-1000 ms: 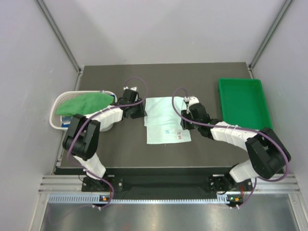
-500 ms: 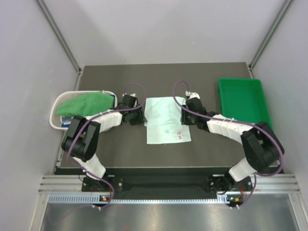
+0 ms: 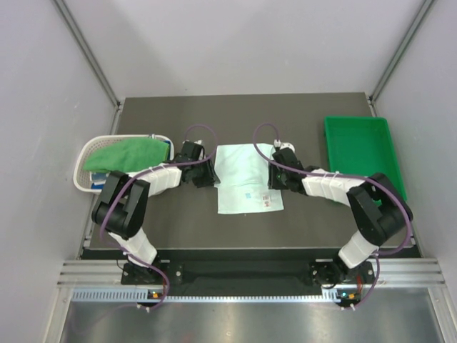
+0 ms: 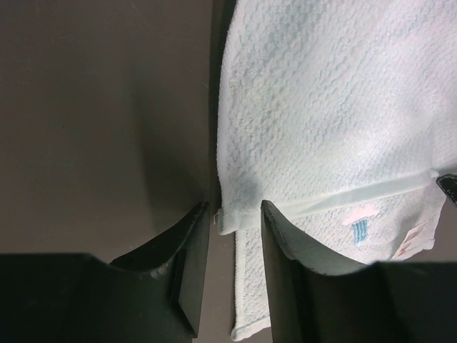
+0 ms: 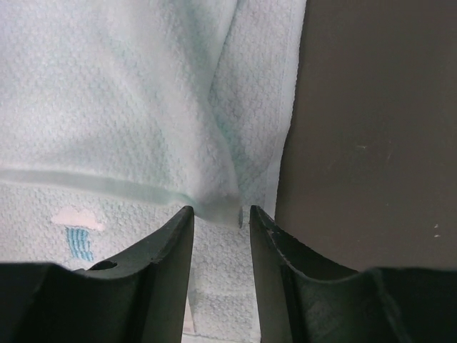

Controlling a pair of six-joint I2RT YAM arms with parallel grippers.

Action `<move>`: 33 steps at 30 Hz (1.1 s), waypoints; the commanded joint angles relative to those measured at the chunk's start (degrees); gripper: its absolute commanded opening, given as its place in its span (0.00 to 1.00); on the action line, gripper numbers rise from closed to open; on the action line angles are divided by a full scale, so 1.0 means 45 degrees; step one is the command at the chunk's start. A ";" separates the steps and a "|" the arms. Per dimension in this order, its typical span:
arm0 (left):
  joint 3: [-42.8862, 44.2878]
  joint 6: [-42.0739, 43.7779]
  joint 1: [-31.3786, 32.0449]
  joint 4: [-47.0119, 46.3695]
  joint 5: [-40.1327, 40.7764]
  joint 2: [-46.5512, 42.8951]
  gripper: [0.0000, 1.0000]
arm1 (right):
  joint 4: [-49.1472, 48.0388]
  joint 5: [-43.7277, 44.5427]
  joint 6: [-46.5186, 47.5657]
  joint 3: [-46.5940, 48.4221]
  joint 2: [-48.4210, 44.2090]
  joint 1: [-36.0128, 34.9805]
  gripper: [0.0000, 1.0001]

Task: Fold and stack the towels
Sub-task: Fold the towel

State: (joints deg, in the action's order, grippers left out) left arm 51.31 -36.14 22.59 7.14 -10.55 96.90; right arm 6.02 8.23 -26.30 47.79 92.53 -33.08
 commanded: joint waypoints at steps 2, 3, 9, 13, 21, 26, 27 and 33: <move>-0.0191 -0.0250 0.0019 -0.0141 -0.0020 0.0341 0.38 | -0.0341 -0.0012 -0.0307 0.0474 0.0024 0.0183 0.37; -0.0230 -0.0289 0.0019 -0.0141 0.0019 0.0360 0.38 | -0.0342 -0.0012 -0.0287 0.0454 0.0023 0.0203 0.37; -0.0269 -0.0328 0.0019 0.0016 0.0117 0.0341 0.35 | -0.0498 -0.0149 -0.0307 0.0571 0.0219 0.0223 0.37; -0.0191 -0.0328 0.0019 0.0113 0.0117 0.0361 0.24 | -0.0576 -0.0246 -0.0404 0.0571 0.0258 0.0242 0.37; 0.0140 -0.0289 0.0019 0.0405 0.0136 0.0380 0.00 | -0.0479 -0.0247 -0.0483 0.0649 0.0160 0.0359 0.25; 0.0648 -0.0172 0.0019 0.0777 0.0215 0.0205 0.00 | -0.0420 -0.0266 -0.0522 0.0708 -0.0035 0.0418 0.14; 0.0726 -0.0114 0.0019 0.0835 0.0215 0.0166 0.00 | -0.0401 -0.0266 -0.0522 0.0727 -0.0055 0.0437 0.10; 0.1253 0.0003 0.0000 0.1246 0.0059 -0.0049 0.00 | -0.0206 -0.0305 -0.0463 0.0845 -0.0484 0.0476 0.02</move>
State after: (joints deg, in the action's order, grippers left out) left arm 54.37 -37.30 22.59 11.70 -10.44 97.78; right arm 5.63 7.18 -28.23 48.90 93.06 -31.57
